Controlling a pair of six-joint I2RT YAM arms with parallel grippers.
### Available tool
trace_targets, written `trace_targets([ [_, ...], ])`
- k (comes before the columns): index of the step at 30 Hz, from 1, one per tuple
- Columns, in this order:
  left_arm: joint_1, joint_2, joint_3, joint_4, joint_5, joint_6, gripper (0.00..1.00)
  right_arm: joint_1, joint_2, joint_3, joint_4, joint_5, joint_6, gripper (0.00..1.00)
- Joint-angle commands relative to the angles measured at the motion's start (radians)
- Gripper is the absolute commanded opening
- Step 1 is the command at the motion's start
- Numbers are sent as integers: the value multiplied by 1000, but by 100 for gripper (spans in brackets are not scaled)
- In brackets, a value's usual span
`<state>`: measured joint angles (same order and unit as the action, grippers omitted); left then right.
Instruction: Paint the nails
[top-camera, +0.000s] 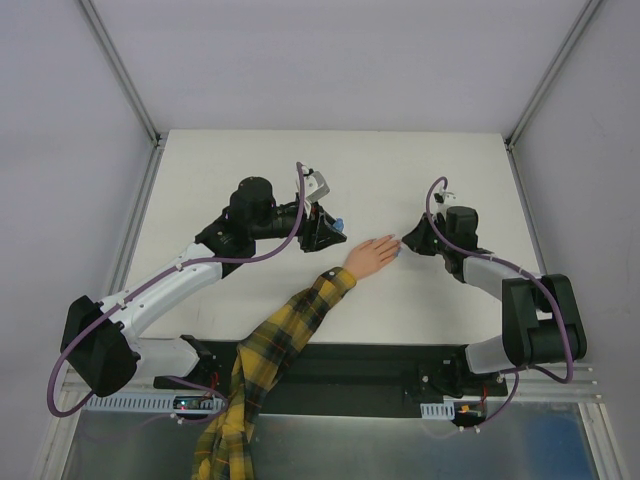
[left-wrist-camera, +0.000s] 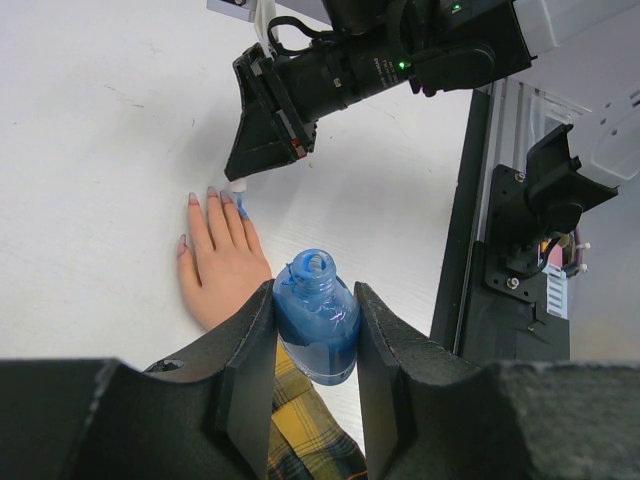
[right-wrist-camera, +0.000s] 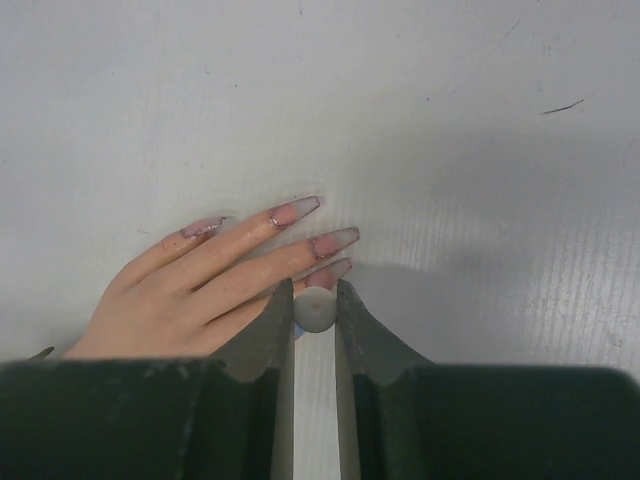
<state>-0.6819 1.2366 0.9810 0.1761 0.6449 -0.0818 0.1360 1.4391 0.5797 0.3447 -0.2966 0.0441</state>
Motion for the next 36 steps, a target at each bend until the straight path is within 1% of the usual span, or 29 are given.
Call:
trace_targets([
  [1,-10,-16,-1,49,22,2,0,-3,0,40,31,8,-3,0],
  [24,-13,-8,1,49,24,2,0,-4,-5,45,10,30,-1,0],
  [28,-13,-9,1,49,22,4,0,-4,-43,16,20,20,-7,0],
  [33,-13,-9,2,46,21,7,0,-4,-135,-43,39,2,-9,0],
  [36,-15,-9,2,46,21,7,0,-4,-141,-49,40,-7,-7,0],
])
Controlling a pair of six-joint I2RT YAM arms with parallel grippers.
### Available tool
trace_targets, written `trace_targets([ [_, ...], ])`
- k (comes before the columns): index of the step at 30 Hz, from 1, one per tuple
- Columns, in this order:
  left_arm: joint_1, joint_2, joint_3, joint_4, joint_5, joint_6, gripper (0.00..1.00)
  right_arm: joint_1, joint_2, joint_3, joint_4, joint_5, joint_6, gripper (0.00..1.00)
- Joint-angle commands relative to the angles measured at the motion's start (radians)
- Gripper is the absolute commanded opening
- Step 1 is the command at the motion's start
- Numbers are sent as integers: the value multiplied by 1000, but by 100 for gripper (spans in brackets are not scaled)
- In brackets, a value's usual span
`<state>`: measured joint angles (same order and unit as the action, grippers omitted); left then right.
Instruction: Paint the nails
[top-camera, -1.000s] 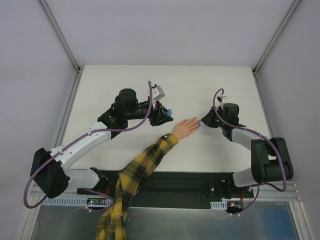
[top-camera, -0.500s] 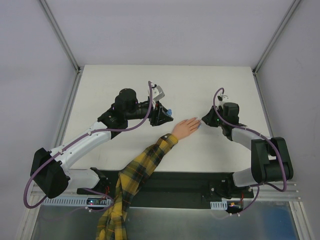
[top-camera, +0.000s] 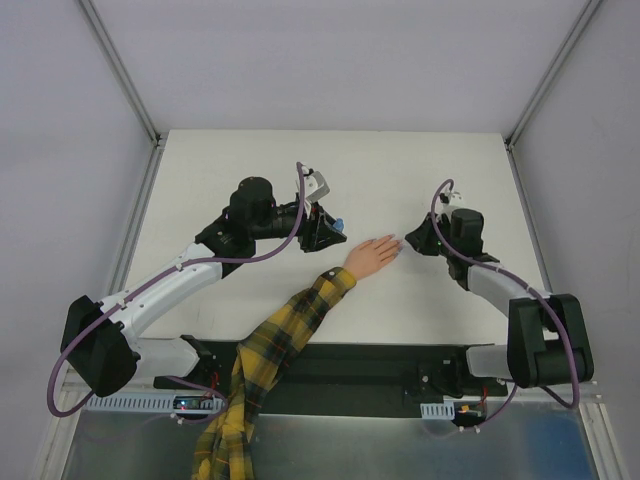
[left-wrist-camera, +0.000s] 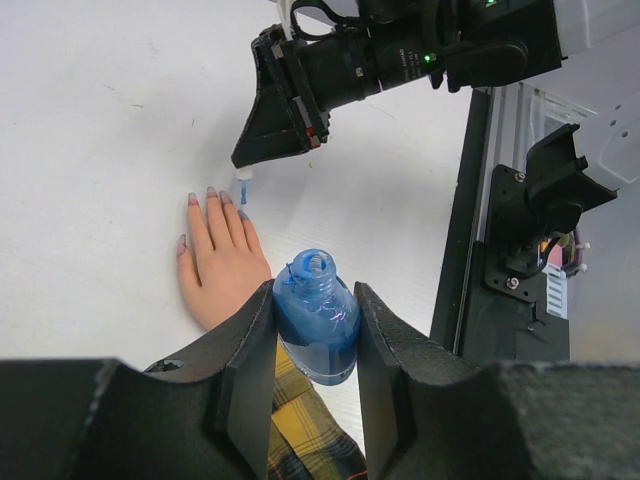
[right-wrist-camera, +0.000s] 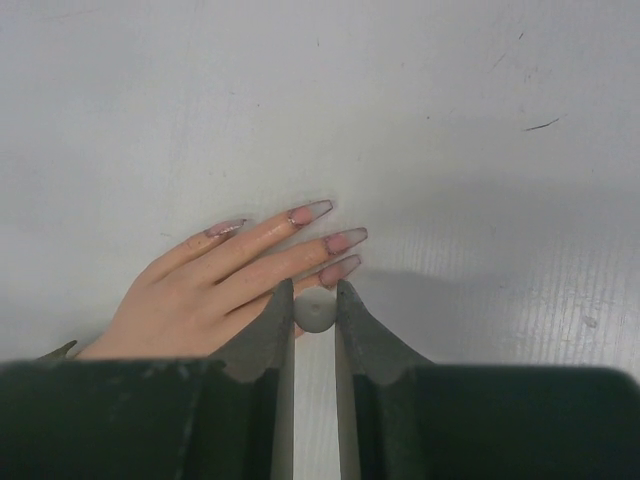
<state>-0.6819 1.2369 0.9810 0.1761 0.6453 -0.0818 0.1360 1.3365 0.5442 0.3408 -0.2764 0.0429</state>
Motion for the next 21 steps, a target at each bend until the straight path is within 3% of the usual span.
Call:
trace_targets([
  [1,-15,-11,1,46,20,7,0,-4,-30,-9,41,-32,-3,0],
  [10,-18,-11,-1,43,20,8,0,-4,47,25,21,-58,5,0],
  [21,-19,-14,1,39,19,13,0,-3,29,5,58,-64,9,0],
])
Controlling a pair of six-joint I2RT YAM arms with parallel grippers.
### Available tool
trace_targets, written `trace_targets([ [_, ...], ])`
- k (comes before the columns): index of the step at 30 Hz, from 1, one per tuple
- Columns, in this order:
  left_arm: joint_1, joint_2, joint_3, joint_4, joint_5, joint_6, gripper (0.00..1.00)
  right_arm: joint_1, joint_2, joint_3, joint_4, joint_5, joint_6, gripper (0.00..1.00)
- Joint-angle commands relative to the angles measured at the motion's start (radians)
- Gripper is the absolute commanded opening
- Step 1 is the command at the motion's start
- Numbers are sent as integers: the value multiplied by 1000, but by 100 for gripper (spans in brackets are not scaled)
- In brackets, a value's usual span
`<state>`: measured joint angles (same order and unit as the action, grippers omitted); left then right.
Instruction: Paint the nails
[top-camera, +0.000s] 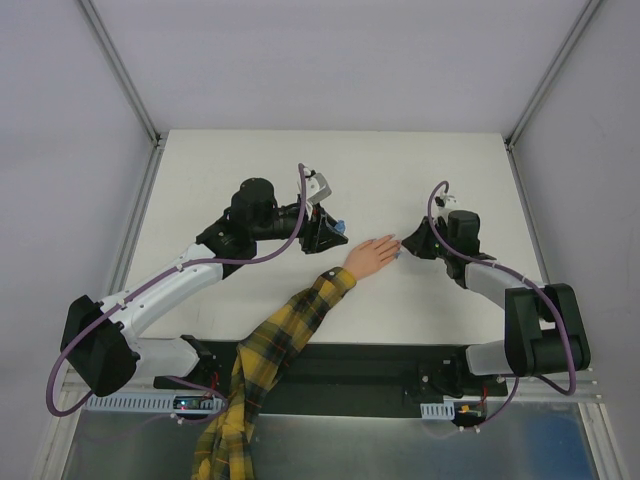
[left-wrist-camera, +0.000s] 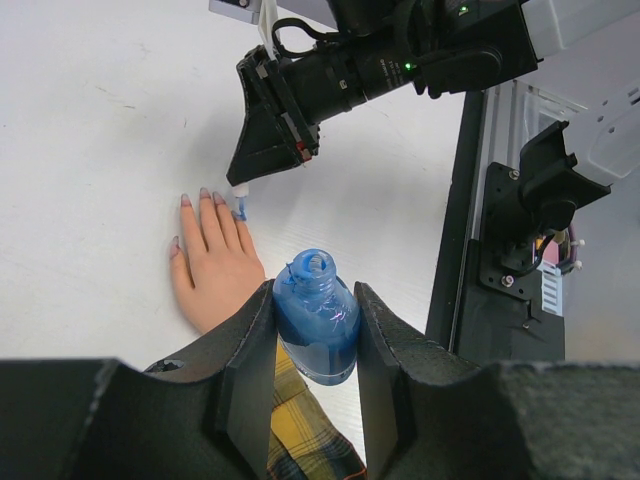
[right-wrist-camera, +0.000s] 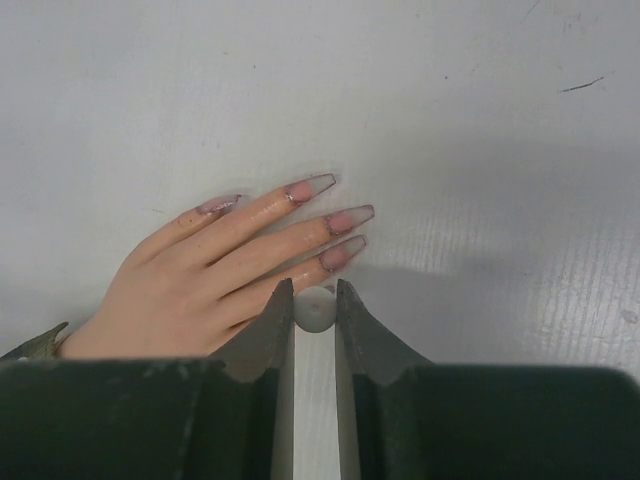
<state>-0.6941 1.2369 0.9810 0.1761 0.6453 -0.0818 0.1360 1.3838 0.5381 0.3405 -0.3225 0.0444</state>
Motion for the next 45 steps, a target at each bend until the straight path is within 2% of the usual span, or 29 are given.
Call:
trace_targets([
  [1,-7,-13,2,39,17,13,0,-3,-19,10,61,-18,8,0],
  [23,-8,-13,2,34,16,17,0,-4,20,25,77,-46,20,0],
  [45,-12,-13,1,33,16,17,0,-3,18,36,86,13,18,0],
])
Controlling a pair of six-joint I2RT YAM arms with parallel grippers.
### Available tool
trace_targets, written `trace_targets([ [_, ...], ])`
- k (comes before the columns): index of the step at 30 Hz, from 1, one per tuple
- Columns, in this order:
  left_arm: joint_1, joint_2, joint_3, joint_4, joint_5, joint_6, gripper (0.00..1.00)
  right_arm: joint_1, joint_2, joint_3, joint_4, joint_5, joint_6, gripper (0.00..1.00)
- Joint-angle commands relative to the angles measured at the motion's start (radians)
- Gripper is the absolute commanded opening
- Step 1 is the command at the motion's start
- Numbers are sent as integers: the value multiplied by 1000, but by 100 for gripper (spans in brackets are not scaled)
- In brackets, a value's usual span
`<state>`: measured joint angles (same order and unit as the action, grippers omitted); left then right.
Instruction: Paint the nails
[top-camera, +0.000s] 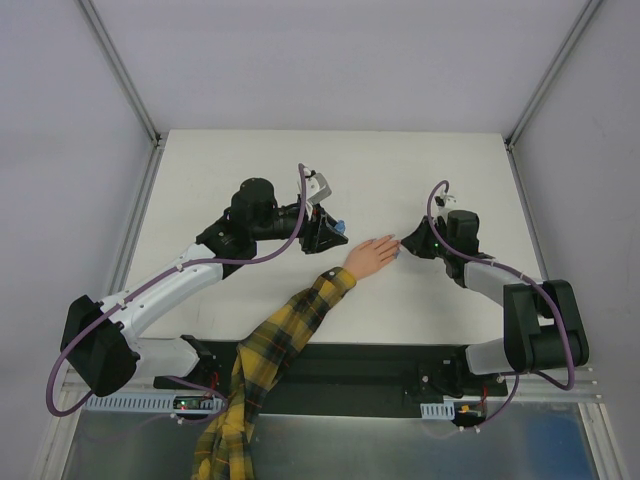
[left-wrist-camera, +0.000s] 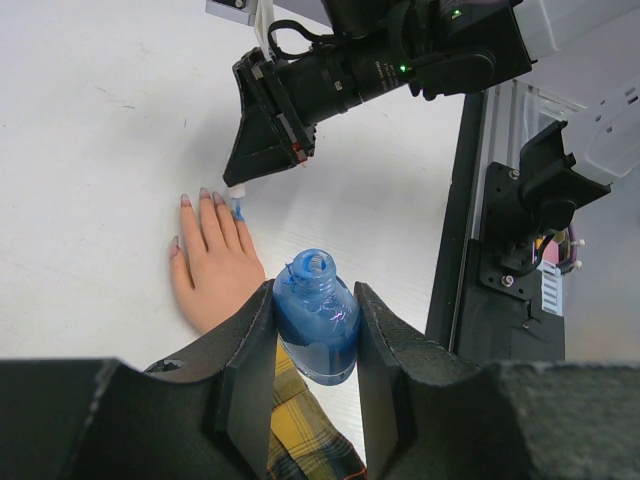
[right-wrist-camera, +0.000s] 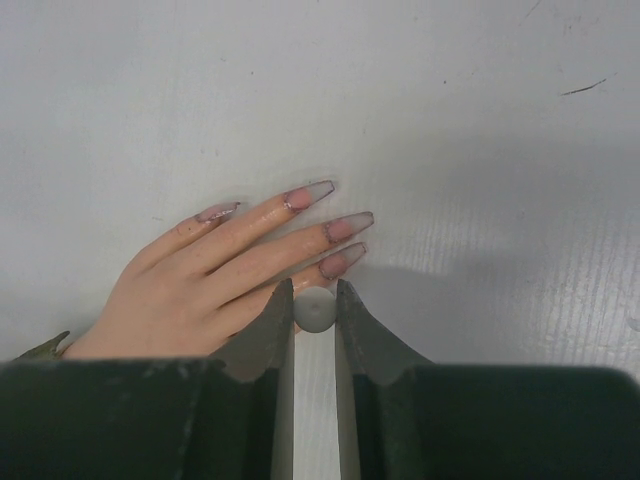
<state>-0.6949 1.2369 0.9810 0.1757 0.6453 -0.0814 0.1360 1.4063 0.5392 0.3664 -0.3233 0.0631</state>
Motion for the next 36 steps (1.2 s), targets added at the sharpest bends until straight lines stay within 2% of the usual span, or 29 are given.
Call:
trace_targets([
  [1,-11,-13,1,33,16,17,0,-4,-1,36,62,13,-2,0],
  [36,-14,-5,4,33,14,19,0,-10,20,56,58,44,6,0],
])
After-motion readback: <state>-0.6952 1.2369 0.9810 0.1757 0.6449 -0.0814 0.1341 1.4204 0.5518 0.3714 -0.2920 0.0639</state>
